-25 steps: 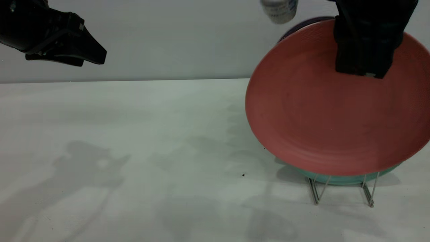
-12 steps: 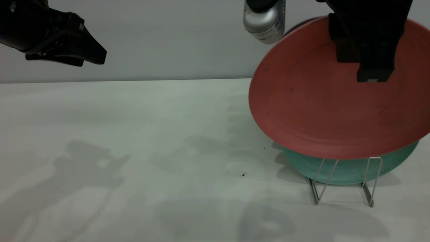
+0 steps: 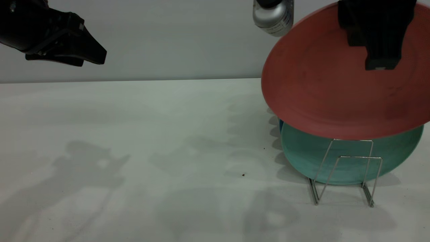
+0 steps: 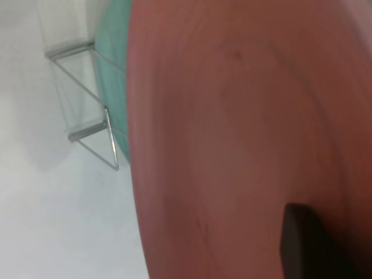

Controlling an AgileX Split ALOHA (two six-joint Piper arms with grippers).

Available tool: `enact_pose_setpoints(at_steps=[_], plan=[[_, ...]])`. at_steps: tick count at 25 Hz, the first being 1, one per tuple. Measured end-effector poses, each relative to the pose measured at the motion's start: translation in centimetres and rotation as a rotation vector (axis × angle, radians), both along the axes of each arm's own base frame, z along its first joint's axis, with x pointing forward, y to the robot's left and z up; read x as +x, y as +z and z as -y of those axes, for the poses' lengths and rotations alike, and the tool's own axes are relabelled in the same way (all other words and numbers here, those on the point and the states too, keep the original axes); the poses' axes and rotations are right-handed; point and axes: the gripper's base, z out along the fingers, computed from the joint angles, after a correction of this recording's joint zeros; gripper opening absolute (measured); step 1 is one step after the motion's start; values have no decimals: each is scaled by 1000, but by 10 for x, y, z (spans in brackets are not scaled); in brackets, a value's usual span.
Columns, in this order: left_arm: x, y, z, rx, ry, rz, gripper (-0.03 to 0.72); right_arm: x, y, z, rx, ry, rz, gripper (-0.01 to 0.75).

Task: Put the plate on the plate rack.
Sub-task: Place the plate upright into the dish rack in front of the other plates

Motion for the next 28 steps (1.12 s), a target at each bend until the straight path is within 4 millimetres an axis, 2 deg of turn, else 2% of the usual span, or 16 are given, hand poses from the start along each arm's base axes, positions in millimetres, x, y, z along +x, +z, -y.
enact_pose_setpoints(at_steps=[8, 21, 28], plan=[[0, 0, 1, -4, -5, -4, 498, 11, 0, 13, 13, -67, 9, 126], [-1, 0, 1, -12, -11, -10, 498, 15, -14, 7, 28, -64, -29, 126], [-1, 0, 2, -14, -15, -12, 498, 27, -15, 21, 45, -121, -34, 126]])
